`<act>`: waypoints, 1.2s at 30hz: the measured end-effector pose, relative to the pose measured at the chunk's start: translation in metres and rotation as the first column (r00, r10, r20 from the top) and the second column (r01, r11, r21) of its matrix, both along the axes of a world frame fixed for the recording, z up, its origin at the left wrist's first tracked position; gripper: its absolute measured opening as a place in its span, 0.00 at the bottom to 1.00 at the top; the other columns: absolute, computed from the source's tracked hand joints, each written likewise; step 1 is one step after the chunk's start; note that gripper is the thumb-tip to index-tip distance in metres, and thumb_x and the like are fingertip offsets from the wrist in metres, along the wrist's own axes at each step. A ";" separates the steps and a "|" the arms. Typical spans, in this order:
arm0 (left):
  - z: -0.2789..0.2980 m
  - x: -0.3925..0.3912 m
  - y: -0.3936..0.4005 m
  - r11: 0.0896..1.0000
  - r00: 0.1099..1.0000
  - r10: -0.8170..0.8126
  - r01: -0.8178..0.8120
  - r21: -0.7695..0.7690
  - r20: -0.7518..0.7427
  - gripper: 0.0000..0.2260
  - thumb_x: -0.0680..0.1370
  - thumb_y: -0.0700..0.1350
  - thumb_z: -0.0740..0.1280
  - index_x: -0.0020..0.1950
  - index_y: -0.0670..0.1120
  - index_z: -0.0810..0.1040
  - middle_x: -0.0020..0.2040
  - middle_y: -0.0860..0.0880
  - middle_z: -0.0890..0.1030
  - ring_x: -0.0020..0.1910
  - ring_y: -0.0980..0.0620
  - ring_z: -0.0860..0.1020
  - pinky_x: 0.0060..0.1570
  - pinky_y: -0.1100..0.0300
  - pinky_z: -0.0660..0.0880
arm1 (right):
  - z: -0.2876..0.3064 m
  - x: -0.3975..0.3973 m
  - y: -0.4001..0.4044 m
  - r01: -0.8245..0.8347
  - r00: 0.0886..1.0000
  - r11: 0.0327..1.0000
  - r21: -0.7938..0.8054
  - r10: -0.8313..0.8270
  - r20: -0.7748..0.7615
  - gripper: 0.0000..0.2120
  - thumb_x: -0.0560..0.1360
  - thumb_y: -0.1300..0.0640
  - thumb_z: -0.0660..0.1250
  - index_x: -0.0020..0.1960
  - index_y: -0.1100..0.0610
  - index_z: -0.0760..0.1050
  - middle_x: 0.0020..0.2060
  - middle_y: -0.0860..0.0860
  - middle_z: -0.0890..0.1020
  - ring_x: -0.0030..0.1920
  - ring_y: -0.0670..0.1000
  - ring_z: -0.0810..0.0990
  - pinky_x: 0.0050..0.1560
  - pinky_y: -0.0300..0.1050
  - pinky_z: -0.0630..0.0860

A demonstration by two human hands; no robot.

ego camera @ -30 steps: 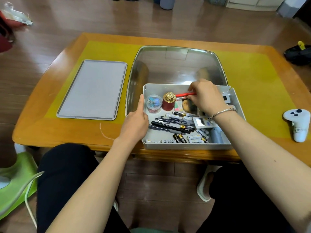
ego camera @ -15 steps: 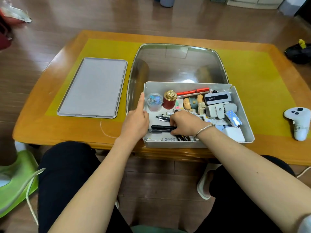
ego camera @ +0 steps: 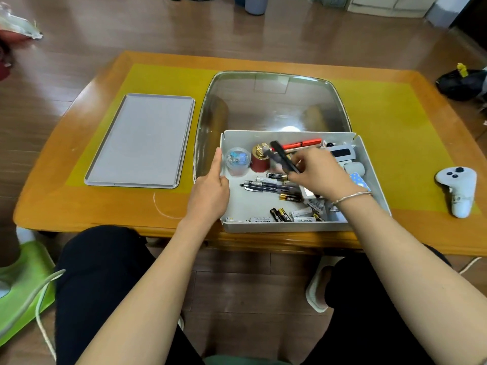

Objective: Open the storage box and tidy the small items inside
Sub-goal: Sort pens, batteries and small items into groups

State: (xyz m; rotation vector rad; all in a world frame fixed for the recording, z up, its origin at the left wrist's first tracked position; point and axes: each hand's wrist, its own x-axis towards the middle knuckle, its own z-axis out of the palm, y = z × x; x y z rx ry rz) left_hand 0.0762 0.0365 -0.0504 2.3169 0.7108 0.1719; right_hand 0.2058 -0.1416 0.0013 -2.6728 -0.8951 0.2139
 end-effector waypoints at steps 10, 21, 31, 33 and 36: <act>-0.002 0.000 0.000 1.000 1.000 0.015 -0.015 0.008 0.004 0.26 0.83 0.46 0.52 0.78 0.59 0.44 0.42 0.48 0.78 0.37 0.51 0.75 0.32 0.56 0.74 | 0.012 0.038 -0.077 0.500 0.866 0.866 -0.015 -0.499 0.037 0.14 0.66 0.54 0.72 0.29 0.59 0.71 0.27 0.57 0.74 0.31 0.58 0.72 0.30 0.43 0.65; -0.002 0.000 -0.002 1.000 0.999 0.017 -0.017 0.006 0.035 0.26 0.83 0.46 0.52 0.78 0.57 0.45 0.46 0.48 0.78 0.39 0.54 0.75 0.32 0.60 0.71 | 0.002 0.044 -0.075 0.556 0.820 0.830 0.048 -0.557 0.129 0.15 0.73 0.55 0.67 0.58 0.57 0.75 0.57 0.59 0.75 0.54 0.63 0.76 0.50 0.51 0.72; -0.002 0.002 -0.006 0.999 0.998 0.028 -0.027 -0.025 0.049 0.25 0.84 0.45 0.52 0.79 0.56 0.47 0.43 0.47 0.78 0.38 0.52 0.75 0.32 0.58 0.72 | 0.014 0.009 -0.038 0.029 0.994 0.996 0.085 -0.038 0.107 0.06 0.73 0.54 0.68 0.49 0.53 0.79 0.44 0.50 0.81 0.46 0.51 0.78 0.49 0.50 0.77; -0.002 0.002 -0.010 1.000 0.998 0.020 -0.019 -0.019 0.055 0.25 0.84 0.45 0.51 0.79 0.55 0.47 0.41 0.46 0.77 0.36 0.51 0.74 0.30 0.59 0.68 | 0.009 0.001 -0.027 -0.047 0.996 0.999 0.009 0.046 0.077 0.06 0.73 0.53 0.68 0.48 0.53 0.79 0.42 0.49 0.81 0.45 0.52 0.79 0.47 0.49 0.77; -0.001 0.004 -0.016 1.000 0.998 0.026 -0.026 -0.007 0.057 0.25 0.84 0.46 0.52 0.79 0.54 0.46 0.43 0.46 0.78 0.37 0.52 0.74 0.29 0.63 0.66 | -0.004 -0.003 -0.014 -0.099 0.993 0.984 -0.148 0.107 0.049 0.06 0.74 0.53 0.68 0.50 0.52 0.79 0.46 0.50 0.82 0.49 0.54 0.79 0.48 0.49 0.77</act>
